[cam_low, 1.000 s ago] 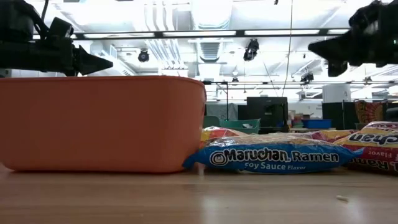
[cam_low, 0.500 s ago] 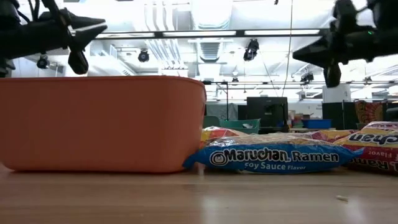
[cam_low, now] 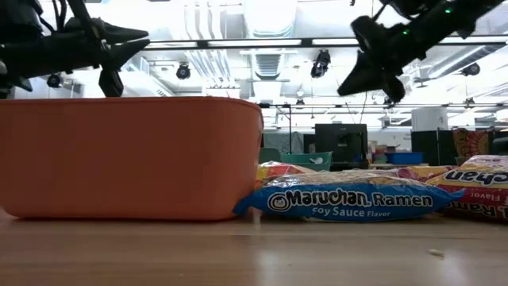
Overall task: Sort Maruchan noodles
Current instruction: Put the blue noodle pack into the green bin
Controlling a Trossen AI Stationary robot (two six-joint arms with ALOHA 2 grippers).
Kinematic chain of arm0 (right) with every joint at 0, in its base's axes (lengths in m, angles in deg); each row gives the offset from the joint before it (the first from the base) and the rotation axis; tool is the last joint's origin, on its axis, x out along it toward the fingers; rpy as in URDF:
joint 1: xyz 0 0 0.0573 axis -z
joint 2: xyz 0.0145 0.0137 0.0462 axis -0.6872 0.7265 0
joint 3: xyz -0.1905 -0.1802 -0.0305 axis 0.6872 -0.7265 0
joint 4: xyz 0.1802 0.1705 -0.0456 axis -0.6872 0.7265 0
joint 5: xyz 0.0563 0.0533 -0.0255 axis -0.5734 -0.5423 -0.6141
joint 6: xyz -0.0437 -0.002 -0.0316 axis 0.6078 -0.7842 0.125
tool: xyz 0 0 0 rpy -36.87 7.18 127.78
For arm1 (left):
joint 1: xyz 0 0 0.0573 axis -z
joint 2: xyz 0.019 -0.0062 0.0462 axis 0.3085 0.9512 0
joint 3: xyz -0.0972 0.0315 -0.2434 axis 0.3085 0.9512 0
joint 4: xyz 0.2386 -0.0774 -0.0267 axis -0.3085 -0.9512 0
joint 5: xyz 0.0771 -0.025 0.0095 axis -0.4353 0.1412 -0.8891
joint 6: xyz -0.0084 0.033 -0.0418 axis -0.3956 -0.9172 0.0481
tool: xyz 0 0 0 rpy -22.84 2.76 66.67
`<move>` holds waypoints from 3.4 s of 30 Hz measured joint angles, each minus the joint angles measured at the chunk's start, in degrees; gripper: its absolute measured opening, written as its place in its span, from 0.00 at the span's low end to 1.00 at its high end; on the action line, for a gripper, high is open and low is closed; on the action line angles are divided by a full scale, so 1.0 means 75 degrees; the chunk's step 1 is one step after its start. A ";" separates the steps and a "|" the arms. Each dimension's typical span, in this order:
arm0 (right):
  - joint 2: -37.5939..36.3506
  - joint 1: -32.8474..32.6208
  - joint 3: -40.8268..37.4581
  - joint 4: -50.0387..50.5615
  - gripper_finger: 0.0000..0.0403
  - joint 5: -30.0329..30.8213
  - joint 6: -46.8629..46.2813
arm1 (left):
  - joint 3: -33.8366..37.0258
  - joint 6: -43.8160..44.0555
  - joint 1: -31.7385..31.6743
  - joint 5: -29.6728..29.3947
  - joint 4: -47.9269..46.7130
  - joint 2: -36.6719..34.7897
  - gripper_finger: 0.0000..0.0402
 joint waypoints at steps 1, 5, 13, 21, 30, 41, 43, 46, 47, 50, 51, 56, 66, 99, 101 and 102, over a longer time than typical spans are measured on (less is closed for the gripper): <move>0.0189 0.0000 0.0069 0.0155 0.02 -0.0003 0.0013 | 0.0000 -0.0001 0.0048 0.0016 0.0238 0.0219 0.11; 0.0892 0.0006 0.0413 0.0228 0.02 -0.0006 0.0033 | 0.0000 -0.0024 0.0251 0.0254 0.0586 0.0942 0.11; 0.2335 0.0070 0.1190 0.0181 0.02 -0.0257 0.0033 | 0.0000 -0.0704 0.0500 0.0382 0.0607 0.2017 0.11; 0.3707 0.0827 0.2543 0.0905 0.02 -0.1252 0.0030 | 0.0000 -0.1426 0.0483 0.0525 0.0598 0.2483 0.11; 0.4752 0.1833 0.5229 0.5375 0.02 -0.2212 -0.0058 | -0.0727 -0.1640 0.0448 0.0466 0.0371 0.2632 0.10; 0.5008 0.1653 0.5965 0.5041 0.02 -0.1989 0.1908 | -0.2008 -0.2773 0.1429 0.0453 -0.2575 0.3053 0.10; 0.4968 0.1562 0.5876 0.5296 0.02 -0.2214 0.1723 | -0.2020 -0.2392 0.1618 0.0114 -0.2173 0.3148 0.10; 0.4806 0.1329 0.5661 0.5927 0.02 -0.2360 0.1481 | -0.2025 -0.2161 0.1862 0.0099 -0.2146 0.3243 0.10; 0.4726 0.1225 0.5537 0.6028 0.02 -0.2346 0.1331 | -0.2022 -0.2172 0.1927 0.0105 -0.2159 0.3275 0.10; 0.4435 0.0877 0.4960 0.5948 0.02 -0.2355 0.1069 | -0.2022 -0.2272 0.2030 -0.0078 -0.2003 0.3425 0.10; 0.4353 0.0785 0.4741 0.5900 0.02 -0.2355 0.0939 | -0.2022 -0.2284 0.2030 -0.0155 -0.1898 0.3518 0.10; 0.3906 0.0468 0.3435 0.5293 0.02 -0.1861 0.0063 | -0.2176 -0.2311 0.2030 -0.0210 -0.1410 0.3951 0.10; 0.3814 0.0568 0.1417 0.3044 0.02 -0.0945 -0.0628 | -0.3366 -0.3000 0.2030 -0.0169 -0.1760 0.5263 0.10; 0.1891 0.0609 0.1691 0.2036 0.05 -0.1950 -0.0346 | -0.4048 -0.3001 0.2042 -0.0152 -0.1620 0.6960 0.10; 0.1902 0.0612 0.1691 0.2045 0.09 -0.1953 -0.0523 | -0.4048 -0.3001 0.2042 -0.0153 -0.1617 0.6960 0.10; 0.1902 0.0612 0.1691 0.2050 0.12 -0.1955 -0.0564 | -0.4048 -0.3001 0.2042 -0.0154 -0.1617 0.6960 0.10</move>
